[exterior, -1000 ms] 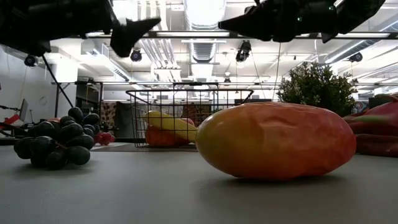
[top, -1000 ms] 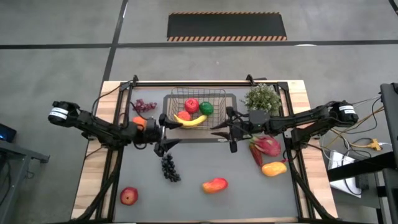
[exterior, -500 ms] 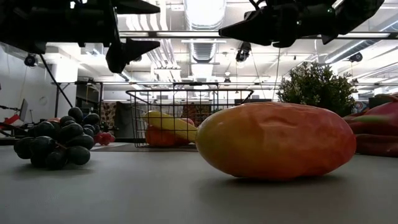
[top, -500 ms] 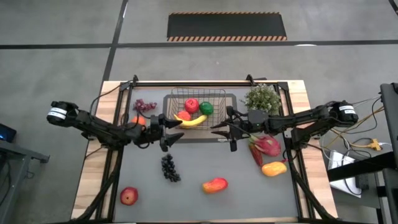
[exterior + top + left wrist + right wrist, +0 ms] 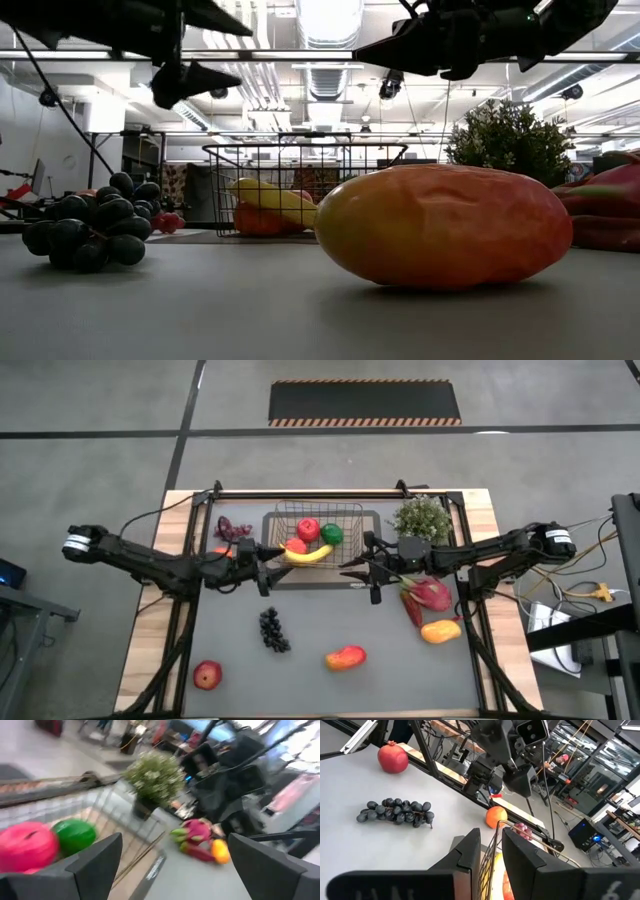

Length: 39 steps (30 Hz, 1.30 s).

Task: Build produce basket
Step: Put the orange into the wire basket

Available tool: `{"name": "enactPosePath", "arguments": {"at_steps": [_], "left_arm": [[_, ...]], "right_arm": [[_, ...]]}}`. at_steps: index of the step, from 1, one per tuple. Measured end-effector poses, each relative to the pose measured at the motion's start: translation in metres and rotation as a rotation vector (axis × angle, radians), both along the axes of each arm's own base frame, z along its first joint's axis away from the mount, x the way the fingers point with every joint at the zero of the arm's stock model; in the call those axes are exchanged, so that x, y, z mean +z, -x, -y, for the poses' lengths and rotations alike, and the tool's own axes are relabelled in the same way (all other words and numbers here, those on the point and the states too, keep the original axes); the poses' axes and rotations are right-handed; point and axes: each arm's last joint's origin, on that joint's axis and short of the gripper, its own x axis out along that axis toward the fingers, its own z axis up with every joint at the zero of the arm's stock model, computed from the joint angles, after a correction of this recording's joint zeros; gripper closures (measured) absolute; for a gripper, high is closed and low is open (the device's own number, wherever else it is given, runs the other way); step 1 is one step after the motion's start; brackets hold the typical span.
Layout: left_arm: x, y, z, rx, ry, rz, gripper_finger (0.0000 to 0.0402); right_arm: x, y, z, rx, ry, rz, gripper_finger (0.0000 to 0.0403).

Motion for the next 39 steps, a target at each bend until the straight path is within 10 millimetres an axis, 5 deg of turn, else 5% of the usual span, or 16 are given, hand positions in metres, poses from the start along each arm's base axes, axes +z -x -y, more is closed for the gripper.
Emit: {"name": "enactPosePath", "arguments": {"at_steps": [9, 19, 39], "left_arm": [[0.009, 0.025, -0.010, 0.169, 0.083, -0.203, 0.0057], [-0.010, 0.054, -0.033, 0.471, 0.315, -0.524, 0.0057], [-0.038, 0.041, -0.066, 0.691, 0.502, -1.013, 0.0057]], "right_arm": [[0.000, 0.000, 0.000, 0.000, 0.000, 0.000, 0.0335], [0.000, 0.000, 0.000, -0.001, 0.004, 0.000, 0.0335], [0.000, 0.000, 0.001, -0.028, 0.011, -0.003, 0.0335]]}}
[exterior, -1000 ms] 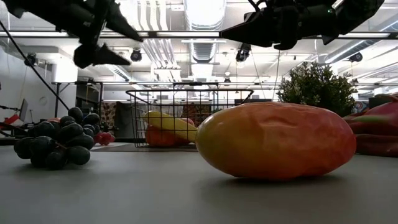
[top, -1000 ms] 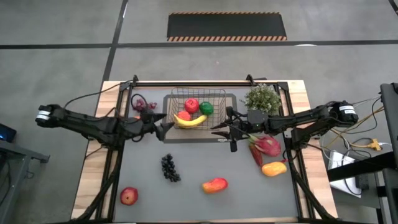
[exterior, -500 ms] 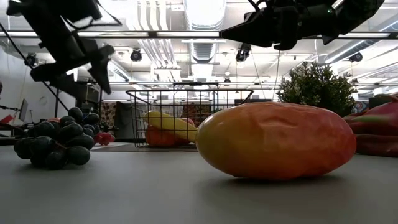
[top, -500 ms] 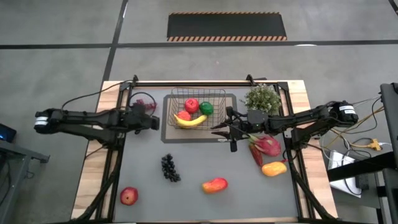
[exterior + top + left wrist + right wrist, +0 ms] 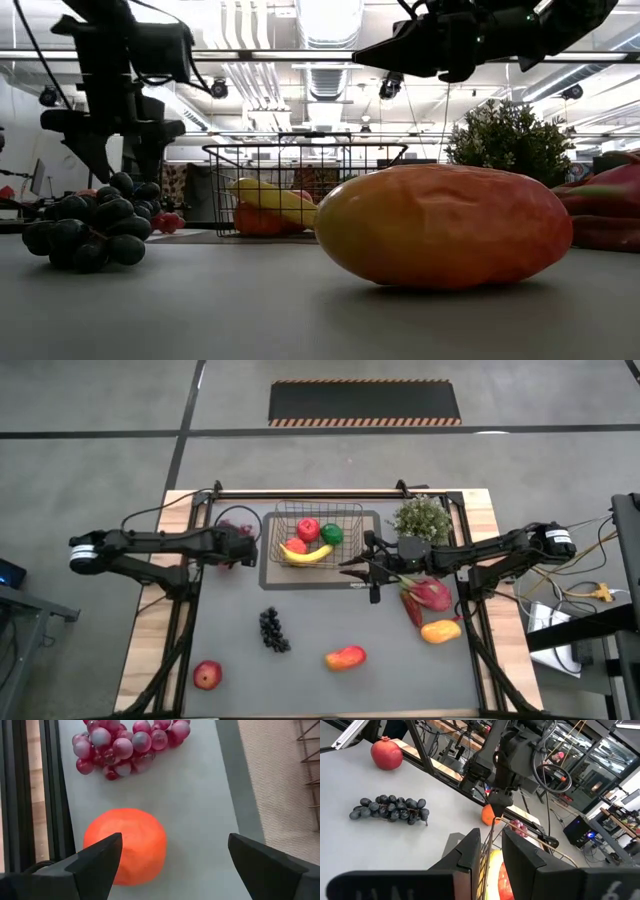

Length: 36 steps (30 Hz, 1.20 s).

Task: Build produce basket
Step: Put the orange into the wire basket

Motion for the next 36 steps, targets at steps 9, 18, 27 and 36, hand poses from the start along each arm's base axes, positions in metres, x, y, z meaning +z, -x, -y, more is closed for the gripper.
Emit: {"name": "enactPosePath", "arguments": {"at_steps": [9, 18, 27, 36], "left_arm": [[0.000, -0.009, -0.003, -0.018, 0.027, -0.034, 0.0057], [0.003, 0.005, -0.007, 0.024, 0.057, -0.164, 0.0057], [-0.010, 0.008, -0.009, 0.040, 0.070, -0.214, 0.0057], [-0.018, 0.004, -0.011, 0.042, 0.072, -0.221, 0.0057]], "right_arm": [[-0.001, 0.000, 0.003, -0.011, -0.001, -0.008, 0.0335], [-0.002, 0.000, 0.004, -0.016, -0.006, -0.021, 0.0335], [-0.002, 0.000, 0.004, -0.017, -0.012, -0.025, 0.0335], [-0.003, 0.000, 0.004, -0.016, -0.012, -0.026, 0.0335]]}}
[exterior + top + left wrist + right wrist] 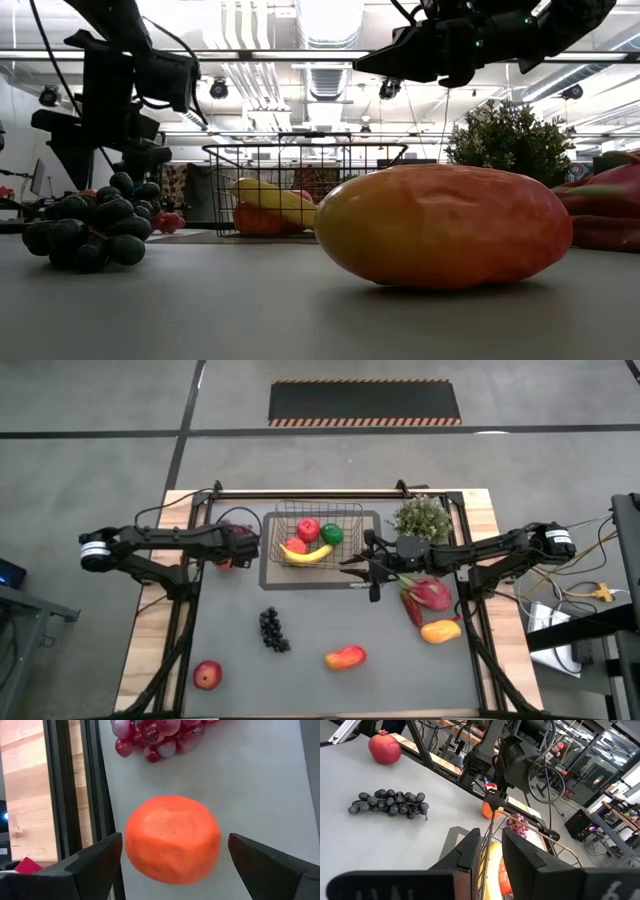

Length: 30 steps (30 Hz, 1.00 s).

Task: Build produce basket
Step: Put the orange into the wire basket

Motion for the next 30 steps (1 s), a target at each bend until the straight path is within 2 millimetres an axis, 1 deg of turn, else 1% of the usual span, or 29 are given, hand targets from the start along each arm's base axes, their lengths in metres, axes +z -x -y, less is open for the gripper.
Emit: {"name": "enactPosePath", "arguments": {"at_steps": [26, 30], "left_arm": [[-0.021, -0.011, -0.004, 0.004, 0.024, -0.098, 0.0057], [-0.021, -0.012, -0.004, 0.005, 0.024, -0.096, 0.0070]], "right_arm": [[-0.002, 0.000, 0.000, -0.002, -0.015, -0.017, 0.0335], [-0.002, 0.000, 0.000, -0.002, -0.015, -0.019, 0.0335]]}}
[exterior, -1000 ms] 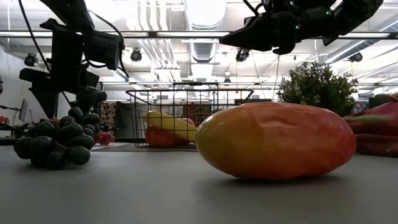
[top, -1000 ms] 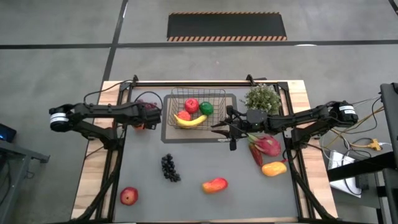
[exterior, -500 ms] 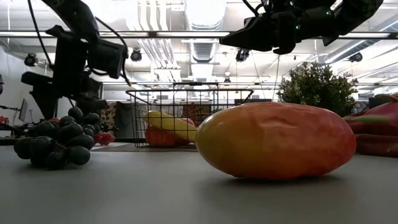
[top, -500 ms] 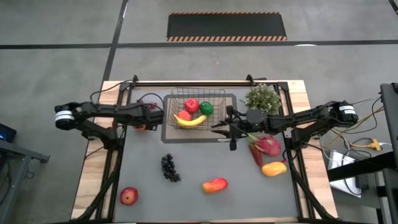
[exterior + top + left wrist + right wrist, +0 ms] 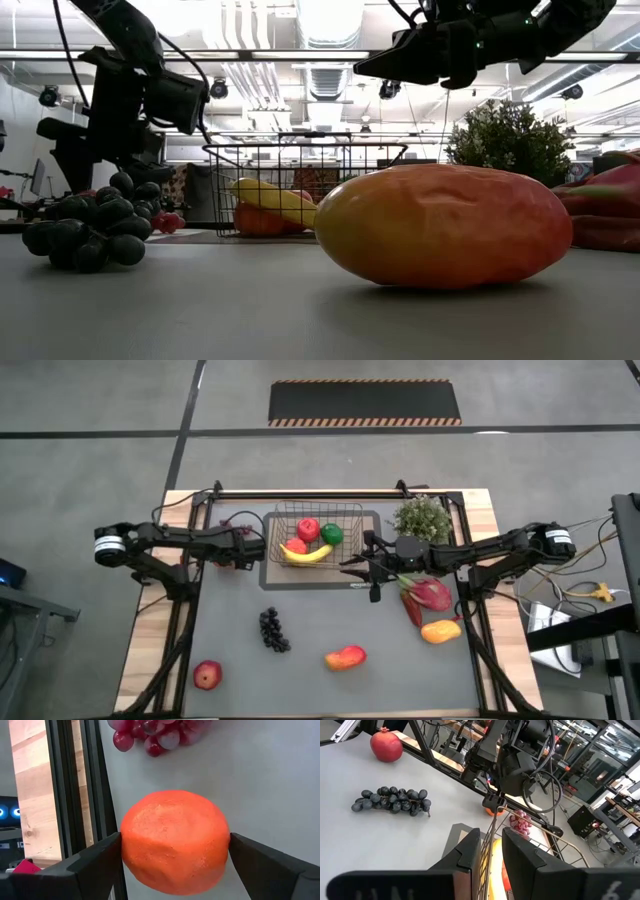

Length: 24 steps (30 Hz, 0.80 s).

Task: Build produce basket
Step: Put the orange into the wire basket

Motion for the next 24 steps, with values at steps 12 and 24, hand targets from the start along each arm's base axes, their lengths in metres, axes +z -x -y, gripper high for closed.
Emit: {"name": "enactPosePath", "arguments": {"at_steps": [12, 24], "left_arm": [[0.001, 0.000, 0.000, 0.020, -0.006, 0.015, 0.0097], [0.046, -0.004, 0.004, -0.096, -0.164, 0.180, 0.0098]], "right_arm": [[0.000, 0.000, 0.000, 0.000, -0.001, -0.004, 0.0335], [0.000, 0.000, 0.000, 0.001, 0.004, -0.003, 0.0335]]}}
